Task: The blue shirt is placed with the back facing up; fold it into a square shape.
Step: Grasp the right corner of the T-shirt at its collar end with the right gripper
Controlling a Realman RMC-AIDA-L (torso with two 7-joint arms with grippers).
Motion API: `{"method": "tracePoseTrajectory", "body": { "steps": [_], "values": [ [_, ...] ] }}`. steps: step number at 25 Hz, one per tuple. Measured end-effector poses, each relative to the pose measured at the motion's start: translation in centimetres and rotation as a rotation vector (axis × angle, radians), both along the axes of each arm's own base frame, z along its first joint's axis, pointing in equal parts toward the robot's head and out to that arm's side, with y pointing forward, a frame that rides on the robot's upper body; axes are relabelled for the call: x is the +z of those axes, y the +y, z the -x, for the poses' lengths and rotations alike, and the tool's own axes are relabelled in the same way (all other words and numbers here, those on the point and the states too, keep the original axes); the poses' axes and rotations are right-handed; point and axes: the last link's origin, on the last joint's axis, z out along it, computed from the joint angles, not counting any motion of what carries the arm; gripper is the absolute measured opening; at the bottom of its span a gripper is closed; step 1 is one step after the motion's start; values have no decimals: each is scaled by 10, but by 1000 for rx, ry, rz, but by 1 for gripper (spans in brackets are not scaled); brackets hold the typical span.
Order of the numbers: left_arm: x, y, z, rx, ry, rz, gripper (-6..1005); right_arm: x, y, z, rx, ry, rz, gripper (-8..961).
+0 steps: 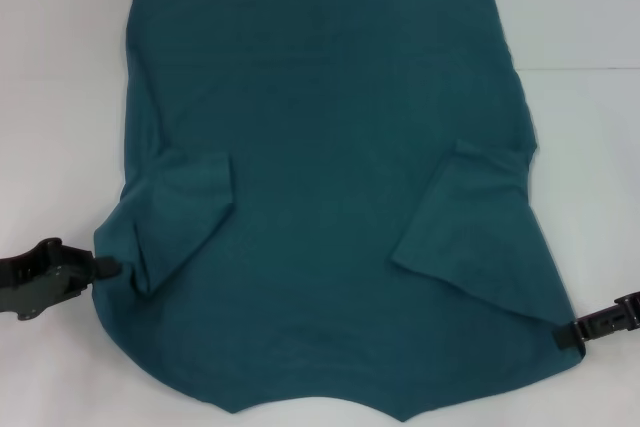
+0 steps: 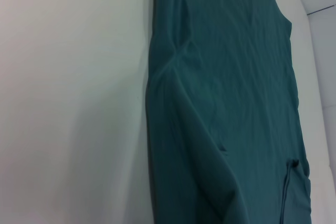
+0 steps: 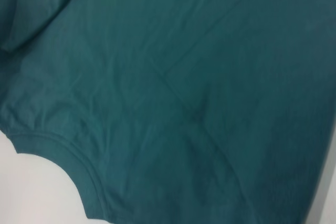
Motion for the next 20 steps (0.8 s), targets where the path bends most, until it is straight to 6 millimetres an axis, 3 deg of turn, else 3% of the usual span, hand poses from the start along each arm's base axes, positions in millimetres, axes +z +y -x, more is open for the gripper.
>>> {"method": "tracePoseTrajectory", "body": {
  "steps": [20],
  "values": [
    [0,1,0,0,2,-4,50,-14,0,2,-1,-16,11,804]
  ]
}}
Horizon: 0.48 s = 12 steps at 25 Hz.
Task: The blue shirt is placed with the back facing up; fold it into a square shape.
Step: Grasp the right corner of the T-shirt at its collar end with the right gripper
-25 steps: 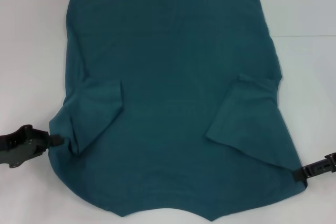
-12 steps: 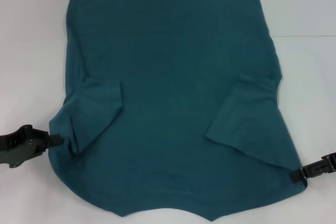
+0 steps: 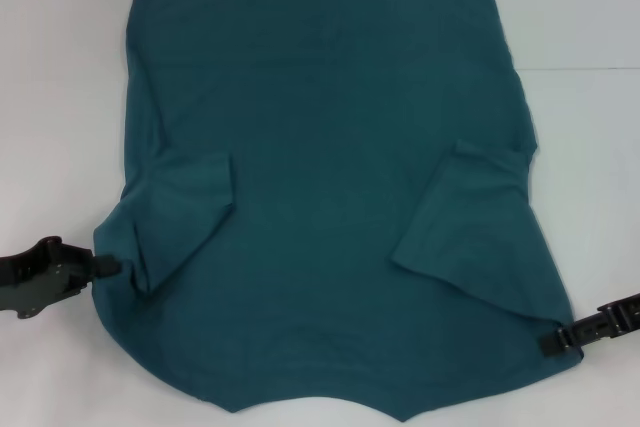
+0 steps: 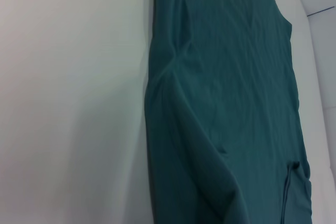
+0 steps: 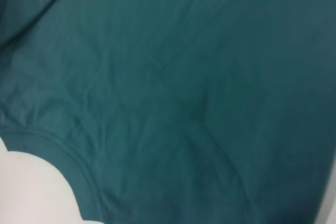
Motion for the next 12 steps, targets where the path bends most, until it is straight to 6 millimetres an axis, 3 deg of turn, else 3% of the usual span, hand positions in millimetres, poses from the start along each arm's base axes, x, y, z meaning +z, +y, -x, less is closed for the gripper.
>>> {"method": "tracePoseTrajectory", "body": {
  "steps": [12],
  "values": [
    [0,0,0,2,1,-2,50,-15,4,19,30,51,26,800]
  ]
}}
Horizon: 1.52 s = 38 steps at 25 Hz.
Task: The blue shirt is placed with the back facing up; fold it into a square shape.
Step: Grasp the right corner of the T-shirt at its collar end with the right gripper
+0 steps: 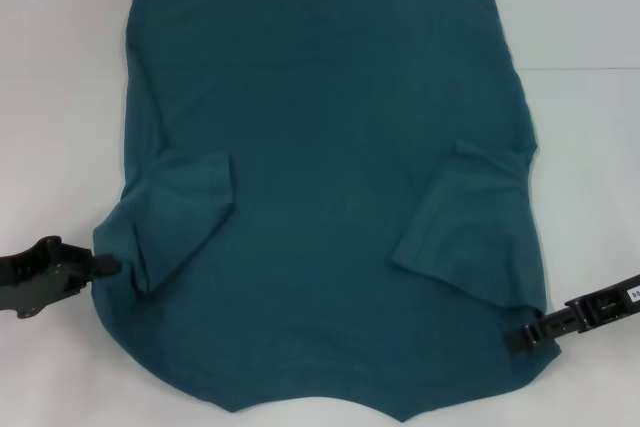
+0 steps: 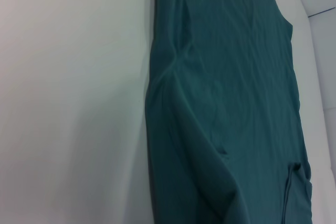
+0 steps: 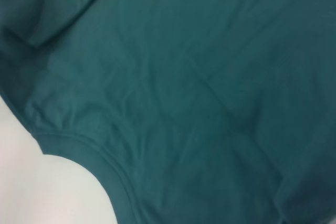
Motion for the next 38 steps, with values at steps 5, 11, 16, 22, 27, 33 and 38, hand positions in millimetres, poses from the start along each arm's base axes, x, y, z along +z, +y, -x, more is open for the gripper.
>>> {"method": "tracePoseTrajectory", "body": {
  "steps": [5,11,16,22,27,33,38],
  "values": [
    [0,0,0,-1,0,0,51,-2,1,3,-15,4,2,798],
    [0,1,0,-1,0,0,51,0,1,1,-31,-11,3,796],
    [0,1,-1,0,-1,0,51,1,2,0,-30,-18,4,698],
    [0,1,-1,-2,-1,0,51,1,2,0,-27,-26,8,580],
    [0,2,-2,-3,-1,0,51,2,2,0,-28,-28,7,329],
    [0,0,-2,-14,-4,7,51,7,0,-5,-40,-30,3,72],
    [1,-6,-6,-55,-17,38,51,18,-7,-9,-58,-20,25,56]
  ]
}}
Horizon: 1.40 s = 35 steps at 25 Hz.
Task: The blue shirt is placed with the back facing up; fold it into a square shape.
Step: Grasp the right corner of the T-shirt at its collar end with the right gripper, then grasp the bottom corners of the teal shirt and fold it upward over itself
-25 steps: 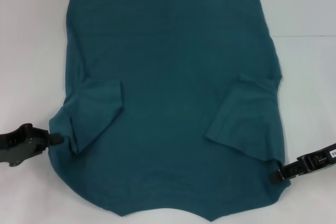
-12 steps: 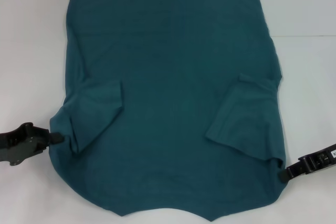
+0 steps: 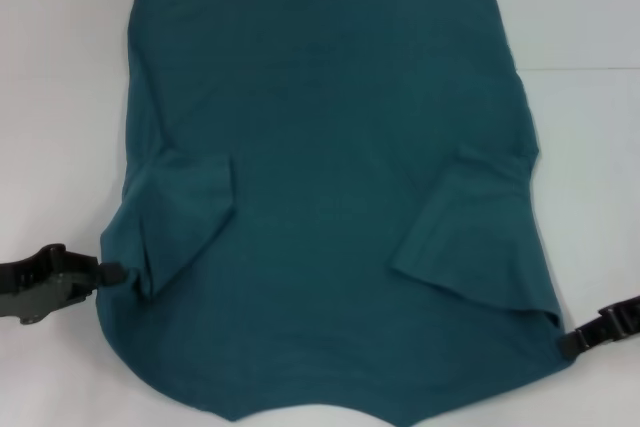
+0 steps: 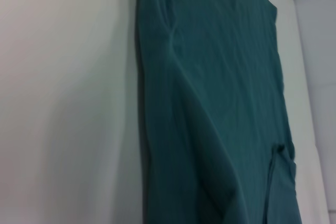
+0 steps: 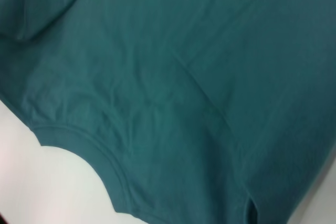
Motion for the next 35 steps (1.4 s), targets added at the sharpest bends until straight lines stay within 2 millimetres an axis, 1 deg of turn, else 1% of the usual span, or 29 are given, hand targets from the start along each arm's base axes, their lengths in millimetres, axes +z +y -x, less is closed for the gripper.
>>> {"method": "tracePoseTrajectory", "body": {
  "steps": [2,3,4,7,14,16,18,20,21,22,23,24,27,29,31,32,35],
  "values": [
    [3,-4,-2,-20,-5,22,51,5,-4,-2,-10,8,12,56],
    [6,-10,-3,-42,-13,42,51,9,-9,-4,-17,23,30,56],
    [6,-10,-3,-42,-13,42,51,9,-9,-4,-17,23,30,56],
    [10,-20,-3,-57,-17,78,51,12,-18,-6,-24,40,61,55],
    [15,-45,6,-38,20,183,51,16,-42,-14,-53,82,132,55],
    [14,-49,6,-49,17,204,51,17,-45,-16,-61,88,132,55],
    [14,-47,4,-65,14,210,51,18,-42,-17,-62,95,101,56],
    [12,-39,1,-67,14,194,51,22,-32,-15,-59,108,34,56],
    [11,-30,-1,-62,14,180,51,23,-24,-14,-62,119,-9,56],
    [11,-30,-1,-62,14,180,51,25,-18,-11,-64,133,-46,55],
    [8,-22,-3,-55,13,172,51,26,-10,-7,-67,151,-85,55],
    [3,-3,-7,-42,16,144,51,27,-5,-4,-70,168,-117,55],
    [-2,21,-14,-18,28,95,51,28,16,7,-69,214,-221,56],
    [-5,38,-18,4,48,53,51,30,29,11,-78,228,-304,56],
    [-9,62,-29,0,73,10,51,31,41,13,-87,237,-378,56],
    [-9,62,-29,0,73,10,51,31,48,14,-91,238,-420,56],
    [-14,87,-42,-9,107,-40,51,29,63,17,-92,225,-503,56]
  ]
}}
